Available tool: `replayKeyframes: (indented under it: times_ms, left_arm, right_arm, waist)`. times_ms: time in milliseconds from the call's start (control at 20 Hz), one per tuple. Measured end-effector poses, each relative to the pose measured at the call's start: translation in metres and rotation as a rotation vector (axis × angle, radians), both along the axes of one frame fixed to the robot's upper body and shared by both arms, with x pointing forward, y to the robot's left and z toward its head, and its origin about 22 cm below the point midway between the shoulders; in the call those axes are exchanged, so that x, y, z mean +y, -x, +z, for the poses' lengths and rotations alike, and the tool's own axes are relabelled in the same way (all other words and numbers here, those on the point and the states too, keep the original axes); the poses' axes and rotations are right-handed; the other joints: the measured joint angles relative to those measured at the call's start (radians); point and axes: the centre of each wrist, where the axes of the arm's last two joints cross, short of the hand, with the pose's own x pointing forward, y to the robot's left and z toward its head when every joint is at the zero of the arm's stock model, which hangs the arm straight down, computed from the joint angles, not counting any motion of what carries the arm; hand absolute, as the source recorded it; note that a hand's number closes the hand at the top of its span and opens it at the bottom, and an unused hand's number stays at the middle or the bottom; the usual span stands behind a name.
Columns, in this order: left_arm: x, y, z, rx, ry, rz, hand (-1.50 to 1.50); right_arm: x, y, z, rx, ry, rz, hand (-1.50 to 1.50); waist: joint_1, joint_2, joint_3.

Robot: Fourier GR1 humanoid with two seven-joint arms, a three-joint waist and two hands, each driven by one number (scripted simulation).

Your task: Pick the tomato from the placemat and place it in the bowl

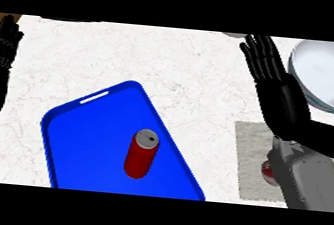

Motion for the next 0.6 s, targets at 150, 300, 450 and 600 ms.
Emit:
replayKeyframes:
  times_ms: [150, 300, 450, 600]
  left_arm:
    - [-0.006, 0.004, -0.01, 0.042, 0.08, -0.016, 0.0]
    - [-0.01, 0.01, -0.024, 0.103, 0.224, -0.024, 0.0]
    - [-0.015, 0.015, -0.036, 0.152, 0.326, -0.03, 0.0]
    - [-0.02, 0.021, -0.043, 0.202, 0.421, -0.075, 0.0]
  right_arm:
    - [-0.033, 0.01, -0.014, 0.062, -0.059, -0.118, -1.5]
    - [-0.084, 0.025, -0.04, 0.167, -0.138, -0.321, -1.5]
    - [-0.145, 0.049, -0.078, 0.339, 0.022, -0.642, -1.5]
    - [-0.188, 0.08, -0.104, 0.408, 0.011, -0.898, -1.5]
  waist:
    - [-0.006, -0.013, -0.005]
    - [-0.033, -0.018, -0.007]
    - [-0.065, -0.004, -0.017]
    - [-0.048, -0.012, -0.012]
